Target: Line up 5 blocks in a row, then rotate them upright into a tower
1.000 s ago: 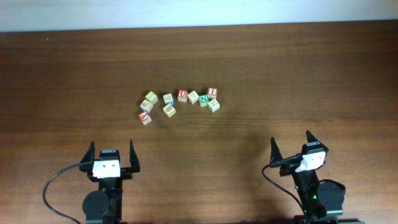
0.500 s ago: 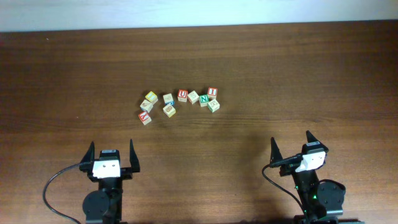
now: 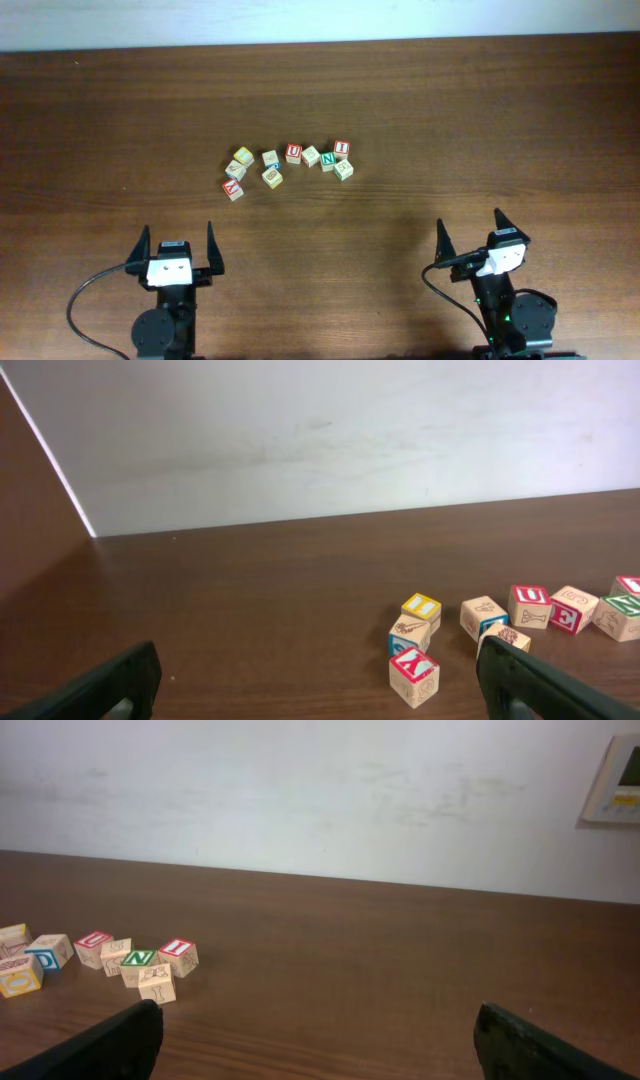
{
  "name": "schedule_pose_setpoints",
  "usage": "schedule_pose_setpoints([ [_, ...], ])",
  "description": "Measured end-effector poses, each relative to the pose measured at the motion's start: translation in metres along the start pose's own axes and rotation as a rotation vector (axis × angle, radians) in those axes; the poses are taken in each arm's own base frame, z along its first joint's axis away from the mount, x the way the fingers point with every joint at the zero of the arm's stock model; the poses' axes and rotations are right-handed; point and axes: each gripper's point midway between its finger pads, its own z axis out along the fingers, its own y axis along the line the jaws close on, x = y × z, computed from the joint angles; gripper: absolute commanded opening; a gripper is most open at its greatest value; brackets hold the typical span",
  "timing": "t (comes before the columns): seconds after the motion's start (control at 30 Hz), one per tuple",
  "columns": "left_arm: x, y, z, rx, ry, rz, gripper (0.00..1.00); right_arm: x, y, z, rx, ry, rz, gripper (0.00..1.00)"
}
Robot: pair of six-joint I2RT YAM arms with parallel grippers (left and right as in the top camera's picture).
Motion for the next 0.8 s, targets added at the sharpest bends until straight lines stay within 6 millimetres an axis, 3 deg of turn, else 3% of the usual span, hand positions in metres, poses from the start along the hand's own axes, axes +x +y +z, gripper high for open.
schedule_pose_setpoints([
  [0.23,-0.004,-0.004,0.0,0.022,-0.015,-0.001,0.99,-0.002,0.003,0.0,-0.018,-0.007,-0.001,0.99],
  [0.33,-0.012,-0.008,-0.002,0.055,-0.016,-0.01,0.99,-0.016,0.009,-0.003,-0.051,-0.024,-0.004,0.99],
  [0.53,-0.091,-0.002,-0.007,0.069,-0.087,-0.031,0.99,-0.078,0.017,-0.015,-0.098,-0.044,-0.008,0.99],
  [0.8,-0.143,-0.004,0.021,0.118,0.09,-0.025,0.99,-0.134,0.034,-0.012,-0.213,0.096,0.025,0.98],
])
